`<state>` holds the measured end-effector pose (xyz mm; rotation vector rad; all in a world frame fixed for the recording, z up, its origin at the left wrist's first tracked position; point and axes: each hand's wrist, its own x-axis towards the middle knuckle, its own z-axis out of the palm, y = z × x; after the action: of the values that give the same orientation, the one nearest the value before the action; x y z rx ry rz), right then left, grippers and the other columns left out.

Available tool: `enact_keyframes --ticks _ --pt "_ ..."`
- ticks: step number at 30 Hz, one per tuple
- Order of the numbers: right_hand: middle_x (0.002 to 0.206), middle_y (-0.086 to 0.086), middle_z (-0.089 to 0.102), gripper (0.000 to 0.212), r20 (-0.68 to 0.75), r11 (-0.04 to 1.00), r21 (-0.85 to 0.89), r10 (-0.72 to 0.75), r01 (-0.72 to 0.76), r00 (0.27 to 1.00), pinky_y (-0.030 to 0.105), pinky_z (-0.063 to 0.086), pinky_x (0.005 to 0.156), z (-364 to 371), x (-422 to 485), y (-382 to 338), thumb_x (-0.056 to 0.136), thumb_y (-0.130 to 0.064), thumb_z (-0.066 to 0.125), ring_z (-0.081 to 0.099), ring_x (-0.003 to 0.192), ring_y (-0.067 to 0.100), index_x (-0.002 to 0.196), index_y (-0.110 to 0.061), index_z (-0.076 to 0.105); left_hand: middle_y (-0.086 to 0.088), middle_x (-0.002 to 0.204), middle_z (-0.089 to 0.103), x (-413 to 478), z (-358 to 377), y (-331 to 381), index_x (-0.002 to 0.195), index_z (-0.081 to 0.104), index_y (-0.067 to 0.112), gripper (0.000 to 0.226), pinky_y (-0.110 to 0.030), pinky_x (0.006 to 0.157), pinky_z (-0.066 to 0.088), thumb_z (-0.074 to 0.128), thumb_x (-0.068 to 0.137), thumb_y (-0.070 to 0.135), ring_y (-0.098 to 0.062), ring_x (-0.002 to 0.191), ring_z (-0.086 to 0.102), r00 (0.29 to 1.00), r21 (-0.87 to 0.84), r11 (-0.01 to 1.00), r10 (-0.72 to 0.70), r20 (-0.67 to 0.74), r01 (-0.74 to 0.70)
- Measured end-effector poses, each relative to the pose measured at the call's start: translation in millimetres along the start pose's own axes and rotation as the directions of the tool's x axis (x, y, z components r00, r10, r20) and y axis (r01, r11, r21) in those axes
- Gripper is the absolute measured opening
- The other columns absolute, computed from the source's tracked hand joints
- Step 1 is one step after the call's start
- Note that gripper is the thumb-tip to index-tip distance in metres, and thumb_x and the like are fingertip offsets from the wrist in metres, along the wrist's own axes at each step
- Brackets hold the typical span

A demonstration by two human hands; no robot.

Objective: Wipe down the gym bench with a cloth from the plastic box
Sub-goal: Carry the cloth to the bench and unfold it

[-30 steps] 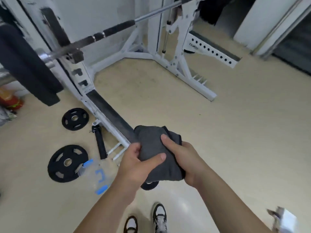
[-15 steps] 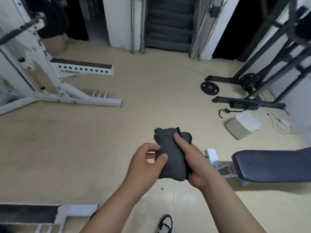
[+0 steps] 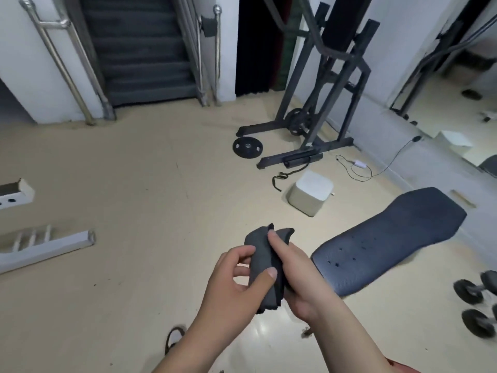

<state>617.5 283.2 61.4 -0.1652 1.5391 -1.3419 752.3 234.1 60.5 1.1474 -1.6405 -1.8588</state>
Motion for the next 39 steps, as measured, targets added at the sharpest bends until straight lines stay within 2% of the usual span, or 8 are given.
enact_keyframes --ticks 9,15,19,23,30,33,35,39 --pt "0.106 0.014 0.08 0.039 -0.143 0.992 0.11 -0.038 0.054 0.989 0.031 0.055 0.055 11.9 155.0 -113.1 0.096 -0.04 0.069 0.076 0.087 0.031 0.122 -0.011 0.069 0.015 0.109 0.066 221.5 -12.9 66.5 0.113 0.057 0.038 0.05 -0.026 0.06 0.059 0.084 0.072 0.032 -0.01 0.098 0.069 0.973 0.198 0.98 -0.048 0.227 0.002" --pt "0.114 0.022 0.077 0.042 -0.328 0.936 0.313 -0.053 0.162 0.943 0.053 0.06 0.09 -54.3 190.0 -163.7 0.097 -0.037 0.069 0.074 0.11 0.039 0.12 -0.003 0.065 0.008 0.096 0.074 321.6 60.8 120.5 0.106 0.064 0.031 0.022 -0.015 0.052 0.053 0.073 0.089 0.02 -0.005 0.079 0.069 0.844 0.246 0.966 -0.061 0.532 -0.085" --pt "0.098 0.019 0.072 0.015 -0.443 0.872 0.415 -0.054 0.259 0.895 0.036 0.059 0.068 -122.8 204.6 -180.5 0.087 -0.017 0.065 0.064 0.089 0.033 0.099 -0.009 0.066 0.006 0.088 0.076 365.8 137.7 134.9 0.107 0.061 0.031 0.035 -0.022 0.064 0.059 0.081 0.08 0.02 -0.015 0.08 0.073 0.691 0.327 0.938 -0.161 0.705 -0.116" --pt "0.078 0.01 0.073 0.01 -0.553 0.862 0.427 0.009 0.273 0.833 0.031 0.057 0.059 -187.9 236.1 -201.4 0.097 -0.013 0.065 0.065 0.065 0.02 0.094 -0.011 0.056 0.011 0.092 0.077 414.8 216.2 139.2 0.104 0.067 0.032 0.023 -0.031 0.085 0.058 0.076 0.084 0.024 -0.006 0.089 0.072 0.635 0.38 0.903 -0.176 0.752 -0.199" --pt "0.095 0.016 0.074 0.029 -0.532 0.793 0.496 -0.045 0.354 0.846 0.06 0.058 0.094 -279.2 304.4 -276.3 0.094 -0.034 0.071 0.066 0.083 0.032 0.107 -0.009 0.065 0.009 0.094 0.078 514.2 320.2 181.2 0.101 0.074 0.028 0.016 -0.035 0.093 0.056 0.058 0.099 0.029 -0.008 0.093 0.072 0.628 0.371 0.893 -0.14 0.765 -0.253" --pt "0.102 0.019 0.071 0.035 -0.511 0.772 0.509 -0.085 0.381 0.855 0.051 0.062 0.084 -316.0 338.5 -302.6 0.092 -0.022 0.075 0.064 0.091 0.032 0.118 -0.002 0.063 0.005 0.096 0.077 560.9 361.7 196.1 0.098 0.075 0.028 0.026 -0.04 0.096 0.054 0.05 0.103 0.032 -0.014 0.097 0.072 0.6 0.367 0.894 -0.152 0.786 -0.255" --pt "0.102 0.017 0.071 0.046 -0.529 0.765 0.498 -0.105 0.408 0.842 0.046 0.061 0.079 -341.5 364.6 -318.5 0.089 -0.014 0.079 0.066 0.095 0.032 0.128 -0.001 0.06 0.004 0.105 0.072 593.1 393.1 202.4 0.097 0.077 0.027 0.032 -0.028 0.09 0.055 0.047 0.104 0.034 -0.012 0.095 0.071 0.595 0.363 0.9 -0.159 0.788 -0.24" --pt "0.102 0.015 0.075 0.037 -0.633 0.758 0.477 -0.055 0.445 0.772 0.038 0.058 0.071 -388.3 424.8 -353.6 0.088 -0.013 0.078 0.071 0.086 0.026 0.121 -0.007 0.064 0.006 0.107 0.071 667.5 459.2 207.1 0.096 0.077 0.033 0.032 -0.027 0.095 0.051 0.046 0.104 0.036 -0.004 0.099 0.067 0.532 0.375 0.891 -0.195 0.824 -0.254"
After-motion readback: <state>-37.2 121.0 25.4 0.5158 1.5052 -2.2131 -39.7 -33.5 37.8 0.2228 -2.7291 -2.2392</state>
